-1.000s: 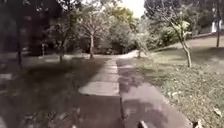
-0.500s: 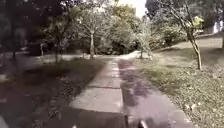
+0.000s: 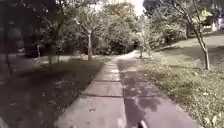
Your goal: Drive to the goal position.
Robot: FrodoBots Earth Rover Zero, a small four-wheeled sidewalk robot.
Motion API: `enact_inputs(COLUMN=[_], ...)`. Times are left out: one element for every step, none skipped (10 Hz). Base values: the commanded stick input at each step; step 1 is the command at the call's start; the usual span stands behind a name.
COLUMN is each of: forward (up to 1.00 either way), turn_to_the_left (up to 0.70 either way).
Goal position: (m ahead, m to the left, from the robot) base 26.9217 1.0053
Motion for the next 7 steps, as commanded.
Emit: enact_inputs(forward=[0.7, 0.7, 0.7, 0.7, 0.7, 0.7, 0.7], turn_to_the_left=[0.0, -0.02, -0.05, -0.18, -0.27, -0.28, 0.0])
